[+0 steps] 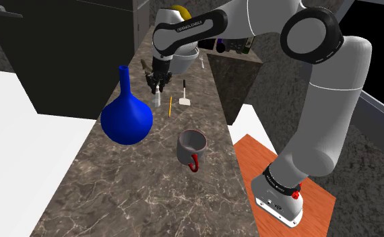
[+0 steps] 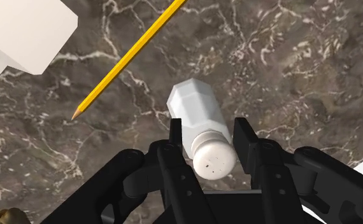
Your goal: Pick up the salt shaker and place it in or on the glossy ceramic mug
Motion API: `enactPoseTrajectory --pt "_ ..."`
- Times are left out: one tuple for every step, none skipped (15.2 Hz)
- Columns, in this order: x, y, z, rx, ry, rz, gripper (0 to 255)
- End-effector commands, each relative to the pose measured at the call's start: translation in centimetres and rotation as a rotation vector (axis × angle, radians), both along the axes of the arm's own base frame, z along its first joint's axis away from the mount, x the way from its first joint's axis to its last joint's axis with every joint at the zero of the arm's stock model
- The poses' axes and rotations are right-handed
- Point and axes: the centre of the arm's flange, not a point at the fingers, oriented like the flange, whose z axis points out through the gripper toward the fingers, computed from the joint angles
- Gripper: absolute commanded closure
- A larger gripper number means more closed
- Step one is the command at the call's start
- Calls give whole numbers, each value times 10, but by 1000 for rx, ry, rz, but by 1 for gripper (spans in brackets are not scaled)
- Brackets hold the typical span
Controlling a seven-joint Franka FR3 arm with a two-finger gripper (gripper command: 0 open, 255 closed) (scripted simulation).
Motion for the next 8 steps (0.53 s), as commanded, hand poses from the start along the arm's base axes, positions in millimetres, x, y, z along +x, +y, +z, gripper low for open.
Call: enactPoseTrajectory --pt "0 0 0 0 1 0 255" --pt "0 0 0 0 1 0 255" --pt "0 0 0 0 1 0 255" --pt "0 0 0 0 1 0 255" --pt "0 0 0 0 1 0 255" --pt "0 0 0 0 1 0 255" --pt "0 0 0 0 1 0 255" --pt "0 0 5 0 1 0 255"
